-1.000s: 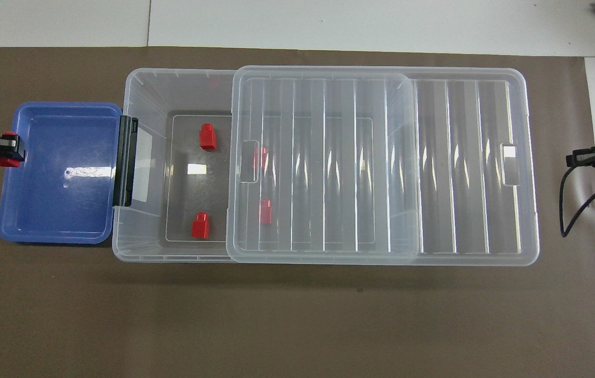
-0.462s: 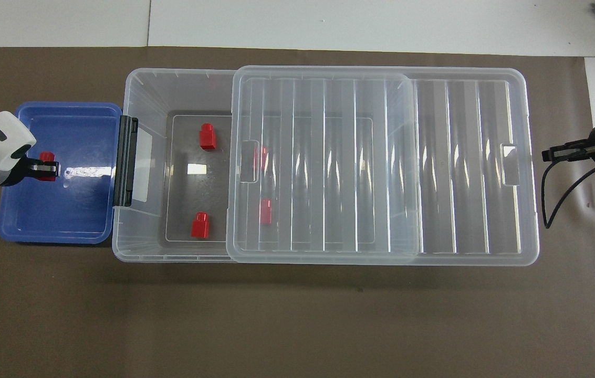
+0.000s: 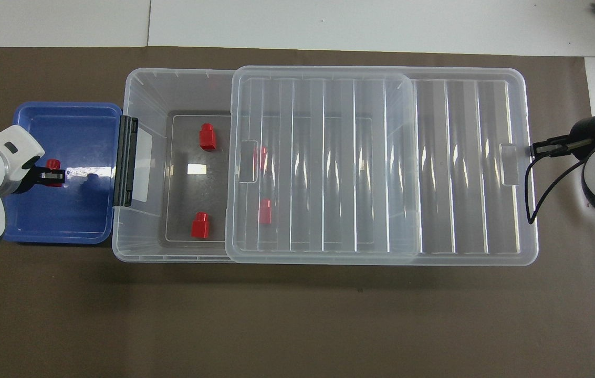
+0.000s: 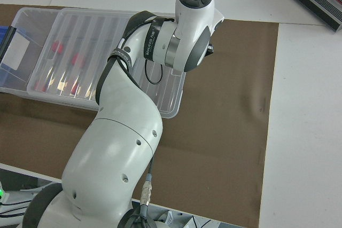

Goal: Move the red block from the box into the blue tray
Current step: 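Release the block with the left gripper while the right gripper pushes the lid back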

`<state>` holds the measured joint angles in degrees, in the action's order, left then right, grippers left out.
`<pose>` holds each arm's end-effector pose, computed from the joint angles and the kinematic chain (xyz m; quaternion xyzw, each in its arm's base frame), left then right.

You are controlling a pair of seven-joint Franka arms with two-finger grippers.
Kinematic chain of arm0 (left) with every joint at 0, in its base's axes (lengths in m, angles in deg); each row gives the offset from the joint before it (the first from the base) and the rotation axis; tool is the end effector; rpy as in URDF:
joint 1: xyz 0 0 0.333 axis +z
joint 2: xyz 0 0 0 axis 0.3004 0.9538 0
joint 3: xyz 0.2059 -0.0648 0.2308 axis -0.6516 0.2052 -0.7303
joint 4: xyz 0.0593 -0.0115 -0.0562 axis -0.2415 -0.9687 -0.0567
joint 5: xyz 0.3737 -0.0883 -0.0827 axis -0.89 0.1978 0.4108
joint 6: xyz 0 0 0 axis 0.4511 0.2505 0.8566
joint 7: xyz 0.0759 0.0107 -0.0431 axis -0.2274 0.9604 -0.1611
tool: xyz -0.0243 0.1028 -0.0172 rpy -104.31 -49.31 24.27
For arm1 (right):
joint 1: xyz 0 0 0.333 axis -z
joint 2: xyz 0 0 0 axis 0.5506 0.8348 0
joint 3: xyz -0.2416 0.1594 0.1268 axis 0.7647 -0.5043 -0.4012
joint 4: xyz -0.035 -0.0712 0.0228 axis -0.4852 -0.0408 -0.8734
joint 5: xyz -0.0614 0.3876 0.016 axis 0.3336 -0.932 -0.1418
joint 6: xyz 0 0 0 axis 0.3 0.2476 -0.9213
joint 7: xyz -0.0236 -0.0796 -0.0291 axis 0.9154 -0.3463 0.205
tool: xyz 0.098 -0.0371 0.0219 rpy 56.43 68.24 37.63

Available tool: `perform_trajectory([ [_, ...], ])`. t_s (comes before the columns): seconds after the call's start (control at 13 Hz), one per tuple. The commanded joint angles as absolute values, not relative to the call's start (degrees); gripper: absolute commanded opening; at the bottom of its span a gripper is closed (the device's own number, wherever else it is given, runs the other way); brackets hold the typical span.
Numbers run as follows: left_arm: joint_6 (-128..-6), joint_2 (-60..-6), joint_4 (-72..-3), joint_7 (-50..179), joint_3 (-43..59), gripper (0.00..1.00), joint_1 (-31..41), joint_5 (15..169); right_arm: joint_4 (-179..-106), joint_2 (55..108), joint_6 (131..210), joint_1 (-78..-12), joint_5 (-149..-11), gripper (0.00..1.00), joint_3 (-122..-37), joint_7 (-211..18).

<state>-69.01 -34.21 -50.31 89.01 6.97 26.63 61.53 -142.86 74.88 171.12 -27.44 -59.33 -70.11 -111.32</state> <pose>0.5760 0.0707 0.3548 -0.9951 0.0479 -0.0781 0.0383 0.6069 -0.0785 0.4622 -0.9923 -0.0883 -0.0626 0.0596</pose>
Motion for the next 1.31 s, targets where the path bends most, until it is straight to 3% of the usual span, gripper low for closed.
perform_trajectory([
  [0.0,-74.04,-31.94,-51.04,90.35,7.57,0.00,27.94,62.36,-143.06,75.13,172.20,-29.44,-60.69,0.00,-70.45,-109.15],
  [0.92,-81.79,-26.83,-51.39,90.17,7.58,0.00,27.59,64.91,-143.15,75.05,172.38,-39.64,-60.78,0.00,-70.45,-94.29],
  [1.08,-81.70,-26.83,-51.30,90.17,7.49,0.79,27.59,64.91,-143.15,75.05,172.38,-40.87,-60.78,0.00,-70.45,-93.59],
  [1.23,-80.13,-26.83,-50.52,90.00,7.57,0.83,27.07,64.91,-143.15,75.05,172.38,-41.49,-60.87,0.00,-70.45,-93.15],
])
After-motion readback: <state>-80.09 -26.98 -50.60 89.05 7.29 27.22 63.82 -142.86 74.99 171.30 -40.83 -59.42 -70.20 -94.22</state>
